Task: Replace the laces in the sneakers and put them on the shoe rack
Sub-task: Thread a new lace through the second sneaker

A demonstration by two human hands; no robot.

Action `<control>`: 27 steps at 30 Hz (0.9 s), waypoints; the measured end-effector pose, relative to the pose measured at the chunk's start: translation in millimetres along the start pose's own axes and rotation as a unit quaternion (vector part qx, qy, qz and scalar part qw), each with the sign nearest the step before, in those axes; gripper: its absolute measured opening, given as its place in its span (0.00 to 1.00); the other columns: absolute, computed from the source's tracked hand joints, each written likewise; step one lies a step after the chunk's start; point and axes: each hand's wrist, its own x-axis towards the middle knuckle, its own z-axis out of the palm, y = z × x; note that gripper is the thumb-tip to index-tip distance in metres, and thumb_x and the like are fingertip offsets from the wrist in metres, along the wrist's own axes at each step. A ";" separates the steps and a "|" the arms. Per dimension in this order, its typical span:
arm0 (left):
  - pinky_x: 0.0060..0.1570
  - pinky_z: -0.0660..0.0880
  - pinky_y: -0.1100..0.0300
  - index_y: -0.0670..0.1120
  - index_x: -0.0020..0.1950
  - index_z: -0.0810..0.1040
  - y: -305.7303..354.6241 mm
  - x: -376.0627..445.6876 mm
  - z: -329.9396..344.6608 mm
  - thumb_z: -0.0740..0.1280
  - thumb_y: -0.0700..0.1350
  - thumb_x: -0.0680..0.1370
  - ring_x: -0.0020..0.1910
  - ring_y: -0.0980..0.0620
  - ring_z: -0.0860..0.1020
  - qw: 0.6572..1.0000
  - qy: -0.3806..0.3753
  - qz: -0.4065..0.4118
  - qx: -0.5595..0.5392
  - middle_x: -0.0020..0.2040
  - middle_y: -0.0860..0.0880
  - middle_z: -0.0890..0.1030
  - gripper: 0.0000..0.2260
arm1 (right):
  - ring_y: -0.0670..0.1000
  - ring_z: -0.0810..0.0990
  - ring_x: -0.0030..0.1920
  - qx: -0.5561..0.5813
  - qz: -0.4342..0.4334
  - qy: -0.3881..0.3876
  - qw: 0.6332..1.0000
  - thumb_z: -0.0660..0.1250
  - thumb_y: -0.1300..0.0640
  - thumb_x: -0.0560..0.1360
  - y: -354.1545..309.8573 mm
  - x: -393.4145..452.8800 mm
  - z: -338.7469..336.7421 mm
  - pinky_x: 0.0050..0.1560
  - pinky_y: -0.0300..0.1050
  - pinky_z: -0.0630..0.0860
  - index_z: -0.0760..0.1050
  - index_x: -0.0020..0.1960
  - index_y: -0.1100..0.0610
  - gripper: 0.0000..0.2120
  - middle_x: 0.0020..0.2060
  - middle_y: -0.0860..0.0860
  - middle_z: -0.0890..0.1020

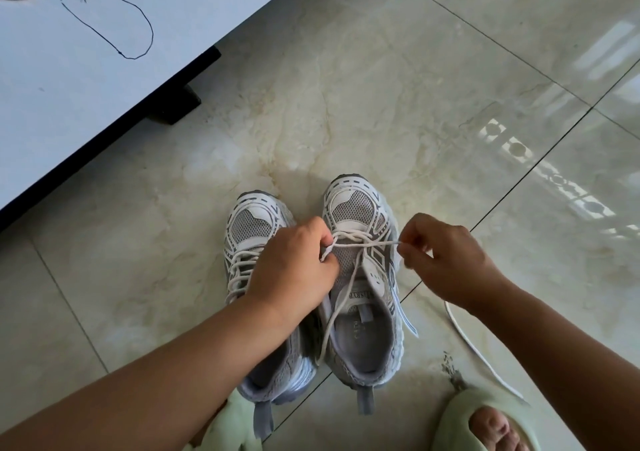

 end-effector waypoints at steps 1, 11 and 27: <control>0.32 0.65 0.62 0.48 0.46 0.77 -0.8 -0.5 -0.9 0.70 0.44 0.71 0.37 0.51 0.76 0.999 0.018 0.016 0.025 0.37 0.53 0.76 0.05 | 0.50 0.78 0.33 0.097 0.023 -0.010 0.995 0.65 0.60 0.75 -5.0 -1.4 -3.9 0.38 0.41 0.72 0.71 0.43 0.51 0.06 0.32 0.49 0.80; 0.42 0.72 0.64 0.49 0.43 0.84 18.3 -3.6 8.0 0.66 0.62 0.68 0.41 0.58 0.76 0.975 0.021 0.091 -0.200 0.40 0.52 0.76 0.19 | 0.45 0.82 0.45 0.451 -0.088 -0.084 0.884 0.55 0.80 0.71 -39.6 -1.5 -23.9 0.44 0.33 0.75 0.80 0.47 0.63 0.20 0.41 0.50 0.85; 0.41 0.69 0.72 0.48 0.40 0.81 0.1 -9.0 -4.1 0.65 0.54 0.74 0.41 0.56 0.77 0.964 0.010 0.059 -0.258 0.38 0.55 0.77 0.11 | 0.53 0.74 0.39 -0.106 -0.209 0.147 0.961 0.58 0.51 0.74 -7.9 13.9 -12.5 0.44 0.45 0.64 0.79 0.42 0.54 0.12 0.37 0.48 0.76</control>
